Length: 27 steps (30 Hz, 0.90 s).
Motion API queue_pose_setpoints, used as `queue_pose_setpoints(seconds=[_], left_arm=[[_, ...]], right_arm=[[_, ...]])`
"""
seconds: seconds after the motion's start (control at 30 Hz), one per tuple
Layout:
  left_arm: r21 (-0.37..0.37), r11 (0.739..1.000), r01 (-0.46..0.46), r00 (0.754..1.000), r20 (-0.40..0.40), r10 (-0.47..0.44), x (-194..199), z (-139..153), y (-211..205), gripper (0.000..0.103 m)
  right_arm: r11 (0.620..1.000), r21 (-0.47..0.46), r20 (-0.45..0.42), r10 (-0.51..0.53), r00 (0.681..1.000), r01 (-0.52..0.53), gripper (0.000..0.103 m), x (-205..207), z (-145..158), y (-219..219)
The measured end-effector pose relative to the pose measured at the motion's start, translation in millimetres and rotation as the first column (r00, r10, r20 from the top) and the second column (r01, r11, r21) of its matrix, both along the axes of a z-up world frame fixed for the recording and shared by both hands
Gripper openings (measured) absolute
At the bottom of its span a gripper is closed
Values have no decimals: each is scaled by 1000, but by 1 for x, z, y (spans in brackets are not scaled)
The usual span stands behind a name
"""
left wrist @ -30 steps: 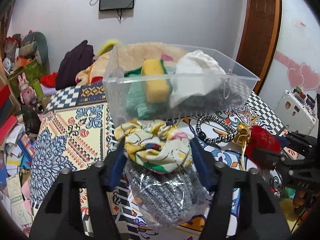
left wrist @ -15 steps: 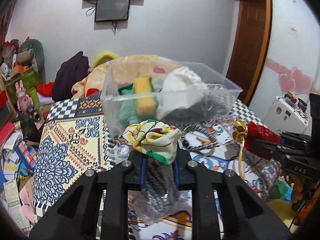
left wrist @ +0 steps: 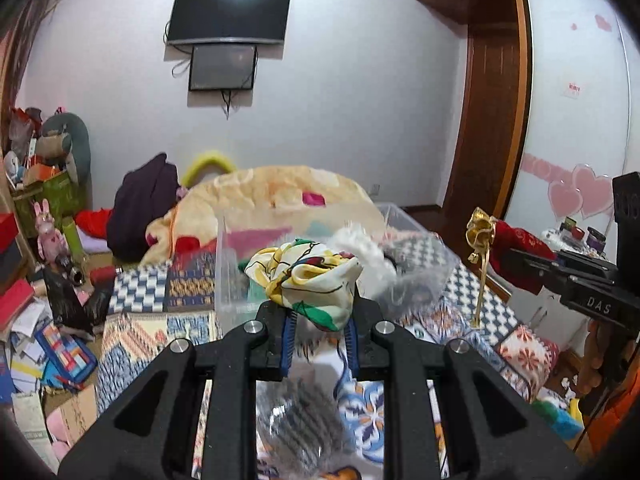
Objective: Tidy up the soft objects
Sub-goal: 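Drop the scrunchie into the box with the left tool while the right tool releases the red pouch inside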
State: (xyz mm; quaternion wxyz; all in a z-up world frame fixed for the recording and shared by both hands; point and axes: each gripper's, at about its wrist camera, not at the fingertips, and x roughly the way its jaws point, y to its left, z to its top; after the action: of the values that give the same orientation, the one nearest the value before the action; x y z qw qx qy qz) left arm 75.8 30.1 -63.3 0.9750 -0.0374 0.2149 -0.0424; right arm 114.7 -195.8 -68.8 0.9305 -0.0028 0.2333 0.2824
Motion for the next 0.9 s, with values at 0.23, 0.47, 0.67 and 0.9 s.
queue_pose_setpoints(seconds=[0.23,0.47,0.67,0.9], left_arm=[[-14,1000,-4,1000,31,4,24,15,4,21],[1,1000,-4,1000,6,4,56,11,0,21],[53,999,2,998,-64,1,85,-7,-16,21],[39,999,16,990,-142,-10,109,-27,-23,21]], right_arm=[[999,33,63,-21,998,18,23,22,19,11],[999,27,45,-28,999,27,23,49,15,27],[999,-16,-7,-40,999,40,23,66,-3,38],[997,-74,-89,-21,996,14,23,83,-24,51]])
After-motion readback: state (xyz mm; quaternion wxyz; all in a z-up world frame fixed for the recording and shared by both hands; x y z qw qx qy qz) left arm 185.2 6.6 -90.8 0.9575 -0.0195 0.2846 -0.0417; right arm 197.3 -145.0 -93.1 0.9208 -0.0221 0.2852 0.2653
